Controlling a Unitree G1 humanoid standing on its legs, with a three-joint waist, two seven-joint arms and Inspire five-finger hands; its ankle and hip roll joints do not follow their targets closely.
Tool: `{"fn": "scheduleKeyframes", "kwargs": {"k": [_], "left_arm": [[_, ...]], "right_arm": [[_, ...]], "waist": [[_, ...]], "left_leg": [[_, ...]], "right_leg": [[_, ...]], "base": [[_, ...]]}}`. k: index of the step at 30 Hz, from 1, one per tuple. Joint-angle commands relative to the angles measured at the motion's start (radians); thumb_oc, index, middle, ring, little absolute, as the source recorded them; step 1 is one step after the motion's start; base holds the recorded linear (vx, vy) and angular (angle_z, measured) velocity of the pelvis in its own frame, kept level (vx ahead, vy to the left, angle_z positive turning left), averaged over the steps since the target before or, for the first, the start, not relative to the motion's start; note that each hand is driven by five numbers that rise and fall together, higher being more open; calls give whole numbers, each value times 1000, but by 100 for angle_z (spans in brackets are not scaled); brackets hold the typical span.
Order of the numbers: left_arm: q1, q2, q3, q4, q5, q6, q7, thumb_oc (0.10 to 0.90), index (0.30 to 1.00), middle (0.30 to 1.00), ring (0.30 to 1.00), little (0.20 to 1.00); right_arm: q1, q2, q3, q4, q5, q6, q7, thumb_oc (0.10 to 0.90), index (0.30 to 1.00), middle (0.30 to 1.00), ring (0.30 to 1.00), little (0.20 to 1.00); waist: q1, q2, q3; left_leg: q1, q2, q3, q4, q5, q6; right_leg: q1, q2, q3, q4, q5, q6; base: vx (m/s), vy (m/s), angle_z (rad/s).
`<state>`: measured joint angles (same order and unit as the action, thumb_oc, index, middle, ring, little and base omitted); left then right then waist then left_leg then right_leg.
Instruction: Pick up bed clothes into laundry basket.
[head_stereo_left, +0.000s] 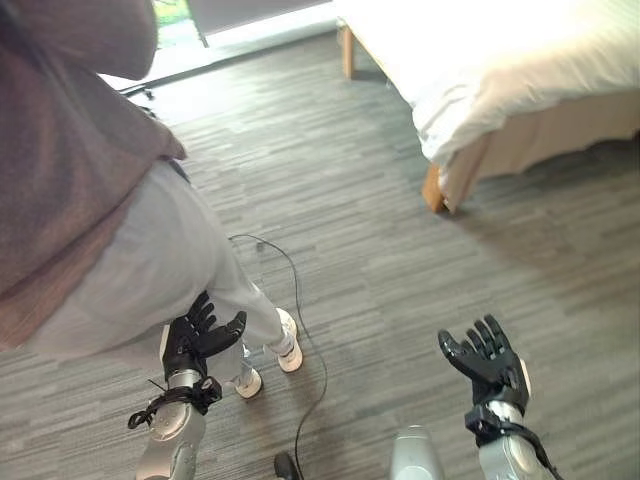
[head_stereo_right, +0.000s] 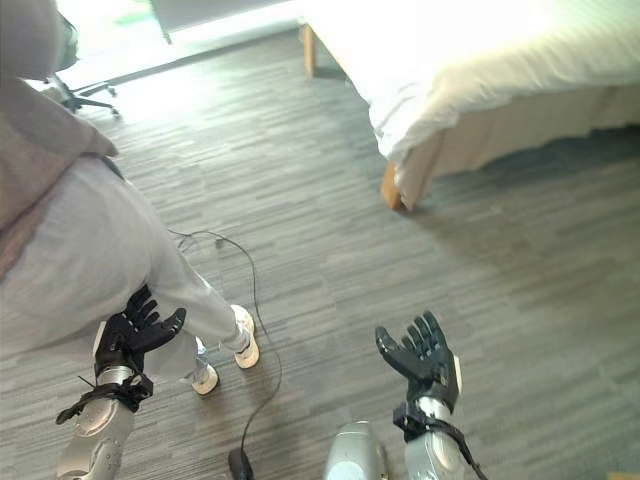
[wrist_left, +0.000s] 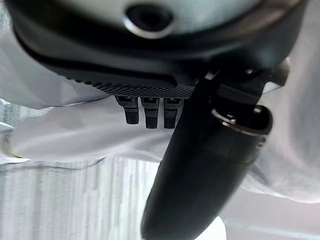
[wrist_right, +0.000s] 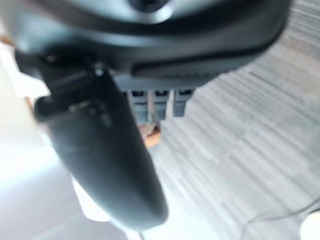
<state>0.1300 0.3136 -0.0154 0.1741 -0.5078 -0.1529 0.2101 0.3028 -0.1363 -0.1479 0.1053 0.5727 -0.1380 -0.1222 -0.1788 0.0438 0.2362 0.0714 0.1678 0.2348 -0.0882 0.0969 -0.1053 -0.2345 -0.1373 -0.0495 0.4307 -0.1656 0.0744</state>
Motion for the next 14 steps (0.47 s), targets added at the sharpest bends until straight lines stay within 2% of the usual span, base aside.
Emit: {"fn": "scheduleKeyframes", "kwargs": {"k": [1, 2, 4, 6, 9, 14], "left_arm": [[-4, -10, 75, -94, 14, -63, -11, 800, 900, 900, 900, 900], [-1, -10, 75, -95, 14, -62, -11, 800, 900, 900, 900, 900], [51, -46, 85, -78, -26, -59, 9, 800, 900, 900, 900, 900], [79, -40, 87, -85, -10, -45, 3, 800, 900, 900, 900, 900], [91, -32, 82, -91, 24, -32, -24, 800, 900, 900, 900, 900], [69, -52, 68, -77, -12, -39, -4, 800, 900, 900, 900, 900]], "right_arm": [[-64, -46, -35, -110, 31, -89, 9, 800, 900, 900, 900, 900], [-63, -47, -34, -109, 31, -89, 10, 800, 900, 900, 900, 900], [-85, -55, -19, -117, 33, -84, 1, 800, 900, 900, 900, 900], [-84, -56, -14, -116, 37, -76, 7, 800, 900, 900, 900, 900], [-60, -61, -29, -100, 18, -60, 11, 800, 900, 900, 900, 900], [-57, -67, -31, -96, 12, -62, 5, 800, 900, 900, 900, 900]], "waist": [[5, -12, -24], [6, -11, -26], [35, -18, -30], [44, -22, -30], [44, -26, -47], [37, -28, -57]], "left_leg": [[63, -158, -39, 1, -164, 93], [63, -157, -38, 1, -165, 93], [59, -161, -24, 1, -159, 101], [56, -160, -3, 1, -164, 105], [65, -164, 4, 1, -175, 109], [86, -168, 9, 1, -187, 116]], "right_leg": [[119, 90, -37, -207, 113, 41], [119, 91, -36, -209, 114, 41], [129, 83, -20, -239, 139, 54], [123, 73, -14, -249, 152, 64], [148, 72, 19, -284, 153, 66], [160, 69, 33, -273, 137, 60]], "base": [[71, 80, 19], [48, 38, -14], [44, 57, -6], [8, 51, -38], [57, 27, -39], [58, 11, -6]]}}
